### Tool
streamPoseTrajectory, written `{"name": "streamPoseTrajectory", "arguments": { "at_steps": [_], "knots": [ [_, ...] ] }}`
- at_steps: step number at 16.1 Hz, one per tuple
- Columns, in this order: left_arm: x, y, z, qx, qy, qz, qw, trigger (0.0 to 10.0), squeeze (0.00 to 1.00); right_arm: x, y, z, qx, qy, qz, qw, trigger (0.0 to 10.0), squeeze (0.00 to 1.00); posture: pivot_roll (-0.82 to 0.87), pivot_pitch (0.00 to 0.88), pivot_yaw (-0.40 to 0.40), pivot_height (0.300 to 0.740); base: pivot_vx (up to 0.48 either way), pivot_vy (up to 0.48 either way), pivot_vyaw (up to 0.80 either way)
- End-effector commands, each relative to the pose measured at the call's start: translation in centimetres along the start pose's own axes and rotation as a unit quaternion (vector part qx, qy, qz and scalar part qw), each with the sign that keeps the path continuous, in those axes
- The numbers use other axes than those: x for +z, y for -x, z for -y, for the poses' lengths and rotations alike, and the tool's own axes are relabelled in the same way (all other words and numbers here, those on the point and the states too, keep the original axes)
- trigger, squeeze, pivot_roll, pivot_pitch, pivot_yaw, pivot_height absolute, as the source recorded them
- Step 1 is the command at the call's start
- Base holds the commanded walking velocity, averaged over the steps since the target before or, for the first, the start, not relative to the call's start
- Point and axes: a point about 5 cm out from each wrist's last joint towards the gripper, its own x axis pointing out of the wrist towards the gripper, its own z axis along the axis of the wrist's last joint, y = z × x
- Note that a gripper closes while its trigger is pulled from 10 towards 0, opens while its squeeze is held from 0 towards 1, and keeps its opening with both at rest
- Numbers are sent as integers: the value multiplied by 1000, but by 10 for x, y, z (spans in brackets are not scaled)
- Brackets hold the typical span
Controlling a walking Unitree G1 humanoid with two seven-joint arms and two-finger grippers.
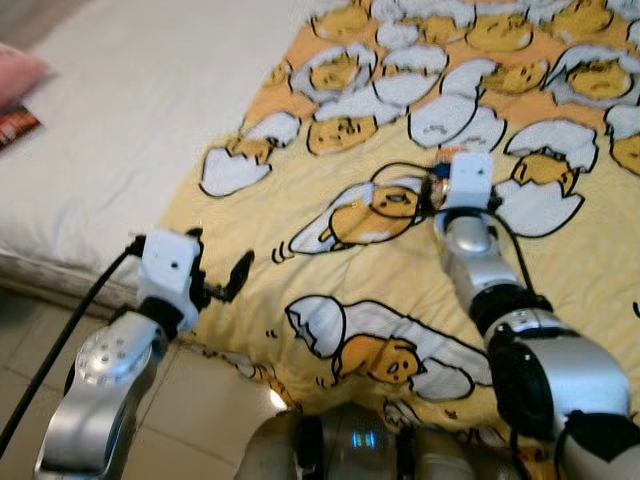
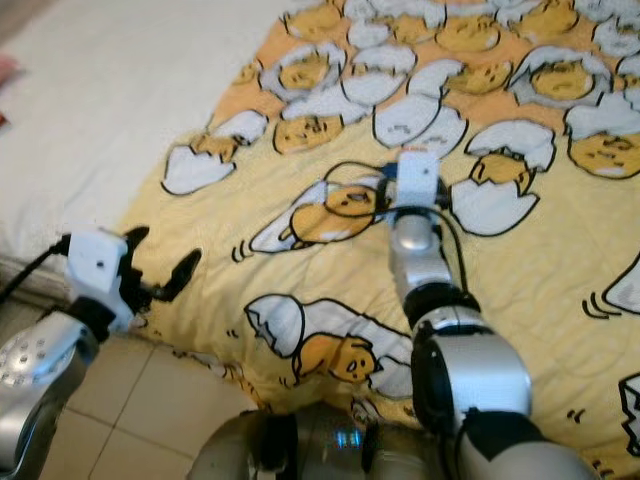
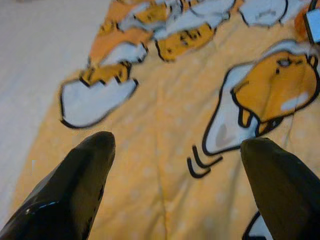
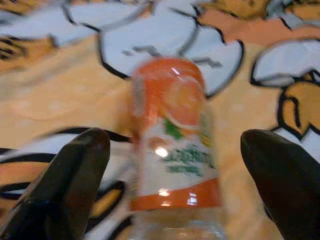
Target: Clean up the room
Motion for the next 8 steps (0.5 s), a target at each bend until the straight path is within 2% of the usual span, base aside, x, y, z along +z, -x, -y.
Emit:
{"name": "streamPoseTrajectory", "arguments": {
  "at_steps": [1, 2, 3, 4, 6, 7, 8],
  "knots": [
    [0, 5, -3, 3, -7, -8, 1000, 10000, 0, -3, 1, -3, -2, 3, -8, 1000, 10000, 0, 207, 315, 149, 731, 0, 0, 0],
    [0, 7, -2, -1, -8, -15, 1000, 10000, 0, -10, 1, 2, -12, -3, -31, 999, 10000, 0, 208, 319, 148, 731, 0, 0, 0],
    [-2, 8, 0, -4, -10, -25, 1000, 10000, 0, -26, 5, 4, -11, -19, -75, 997, 10000, 0, 206, 320, 144, 731, 0, 0, 0],
    [-3, 7, 1, -5, -12, -31, 999, 10000, 0, -37, 9, -2, 13, -38, -109, 993, 10000, 0, 202, 320, 140, 731, 0, 0, 0],
    [-3, 7, 6, -25, -17, -37, 999, 10000, 0, -45, 13, -7, 34, -59, -130, 989, 10000, 0, 200, 318, 138, 731, 0, 0, 0],
    [-3, 8, 15, -64, -26, -44, 997, 10000, 0, -49, 15, -9, 41, -59, -143, 987, 10000, 0, 194, 315, 129, 731, 0, 0, 0],
    [3, 13, 35, -150, -19, -43, 988, 10000, 0, -51, 16, -11, 50, -68, -150, 985, 0, 0, 190, 313, 124, 731, 0, 0, 0]
  ]
}}
